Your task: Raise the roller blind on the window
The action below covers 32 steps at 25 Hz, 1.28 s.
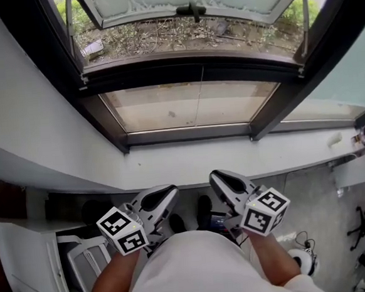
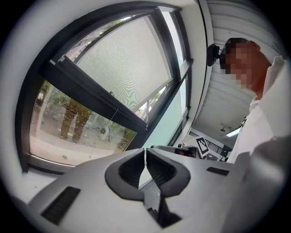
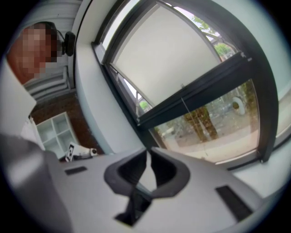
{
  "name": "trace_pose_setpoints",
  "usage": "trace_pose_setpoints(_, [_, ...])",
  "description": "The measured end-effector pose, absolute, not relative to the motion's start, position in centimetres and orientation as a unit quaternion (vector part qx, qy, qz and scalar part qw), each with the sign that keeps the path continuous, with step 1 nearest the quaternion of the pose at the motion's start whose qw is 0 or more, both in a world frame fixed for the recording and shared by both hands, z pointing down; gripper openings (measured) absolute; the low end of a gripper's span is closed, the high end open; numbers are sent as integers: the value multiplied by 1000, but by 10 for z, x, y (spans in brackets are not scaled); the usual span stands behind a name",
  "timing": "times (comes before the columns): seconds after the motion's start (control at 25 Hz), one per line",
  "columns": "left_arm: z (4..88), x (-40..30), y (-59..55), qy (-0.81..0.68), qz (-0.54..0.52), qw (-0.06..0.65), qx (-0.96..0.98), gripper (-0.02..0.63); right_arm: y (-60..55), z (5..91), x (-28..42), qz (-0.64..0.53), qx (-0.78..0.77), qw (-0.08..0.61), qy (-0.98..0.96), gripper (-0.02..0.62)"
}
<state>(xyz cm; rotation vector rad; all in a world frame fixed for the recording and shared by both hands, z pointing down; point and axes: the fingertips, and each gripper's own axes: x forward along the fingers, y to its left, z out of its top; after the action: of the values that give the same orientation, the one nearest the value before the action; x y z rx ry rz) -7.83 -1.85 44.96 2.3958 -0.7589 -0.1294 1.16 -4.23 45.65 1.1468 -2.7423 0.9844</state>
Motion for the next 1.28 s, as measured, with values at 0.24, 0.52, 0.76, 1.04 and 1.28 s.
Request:
trace_pose_setpoints(0.24, [448, -62, -50, -314, -57, 308, 896, 32, -81, 460, 25, 319, 336, 13, -886, 25])
trace_pose_setpoints(0.52, [444, -33, -85, -346, -69, 300, 886, 32, -116, 464, 56, 318, 311, 27, -895, 25])
trace_pose_setpoints(0.76, [449, -28, -105, -374, -73, 300, 875, 32, -138, 467, 65, 303, 295, 41, -905, 25])
trace_pose_setpoints(1.04, [441, -44, -123, -372, -78, 293, 877, 32, -148, 468, 52, 303, 302, 46, -903, 25])
trace_pose_setpoints(1.28, [434, -70, -132, -363, -68, 282, 886, 32, -150, 458, 31, 294, 320, 32, -900, 25])
